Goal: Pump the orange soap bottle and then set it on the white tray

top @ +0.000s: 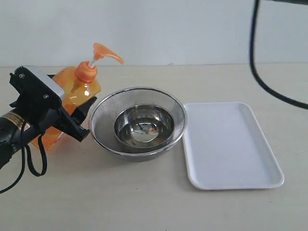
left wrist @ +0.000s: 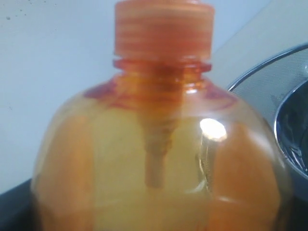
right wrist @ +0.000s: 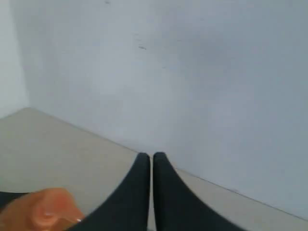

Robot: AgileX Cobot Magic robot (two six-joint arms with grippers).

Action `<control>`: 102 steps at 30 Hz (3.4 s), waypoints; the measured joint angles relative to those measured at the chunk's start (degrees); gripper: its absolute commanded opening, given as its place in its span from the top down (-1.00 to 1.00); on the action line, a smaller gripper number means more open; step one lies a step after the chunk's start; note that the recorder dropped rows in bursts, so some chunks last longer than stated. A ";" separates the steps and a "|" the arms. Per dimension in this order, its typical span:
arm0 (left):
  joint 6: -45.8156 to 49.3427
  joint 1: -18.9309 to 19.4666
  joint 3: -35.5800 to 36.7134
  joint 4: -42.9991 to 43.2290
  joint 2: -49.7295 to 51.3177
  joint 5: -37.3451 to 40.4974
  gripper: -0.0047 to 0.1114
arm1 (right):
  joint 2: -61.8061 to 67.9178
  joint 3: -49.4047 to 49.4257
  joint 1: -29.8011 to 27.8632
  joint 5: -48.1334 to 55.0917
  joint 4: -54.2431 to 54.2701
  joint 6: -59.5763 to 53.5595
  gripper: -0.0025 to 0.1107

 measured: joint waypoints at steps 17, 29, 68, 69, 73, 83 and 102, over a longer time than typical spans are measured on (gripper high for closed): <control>-13.81 1.51 -0.10 -1.25 0.00 -2.82 0.84 | -16.49 24.25 0.00 20.01 0.17 7.19 0.96; -30.79 6.43 0.15 -2.06 -0.12 -3.66 0.84 | -18.40 34.10 0.00 28.35 0.34 17.31 0.96; -32.90 6.56 0.28 -0.31 -0.12 -3.50 0.84 | -18.40 34.27 0.00 21.75 0.39 18.77 0.96; -32.79 6.56 0.28 -0.31 -0.12 -3.50 0.84 | -18.40 34.27 0.00 21.75 0.39 18.77 0.96; -32.79 6.56 0.28 -0.31 -0.12 -3.50 0.84 | -18.40 34.27 0.00 21.75 0.39 18.77 0.96; -32.79 6.56 0.28 -0.21 -0.12 -3.50 0.84 | -18.40 34.27 0.00 21.64 0.39 18.77 0.96; -32.68 6.56 0.28 -0.21 -0.12 -3.50 0.84 | -22.68 34.36 -0.40 18.25 0.39 18.89 0.96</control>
